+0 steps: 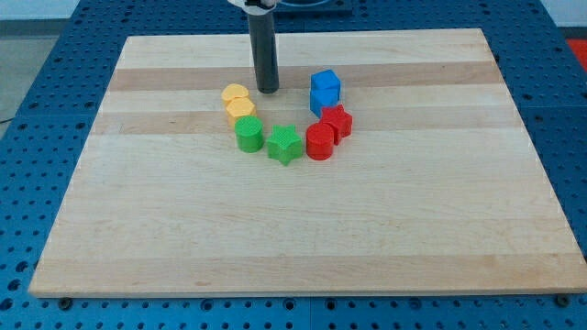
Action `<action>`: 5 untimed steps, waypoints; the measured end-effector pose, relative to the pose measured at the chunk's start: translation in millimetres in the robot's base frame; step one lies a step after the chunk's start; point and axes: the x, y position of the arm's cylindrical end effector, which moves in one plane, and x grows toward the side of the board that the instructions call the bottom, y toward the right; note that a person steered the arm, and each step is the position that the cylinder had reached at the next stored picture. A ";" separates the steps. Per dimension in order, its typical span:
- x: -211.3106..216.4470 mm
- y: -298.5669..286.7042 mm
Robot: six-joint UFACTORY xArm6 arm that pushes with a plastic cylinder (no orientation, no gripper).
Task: Separate the blue blocks
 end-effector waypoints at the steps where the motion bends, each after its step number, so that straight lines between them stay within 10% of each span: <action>1: 21.3 12.8; 5: 24.0 103.3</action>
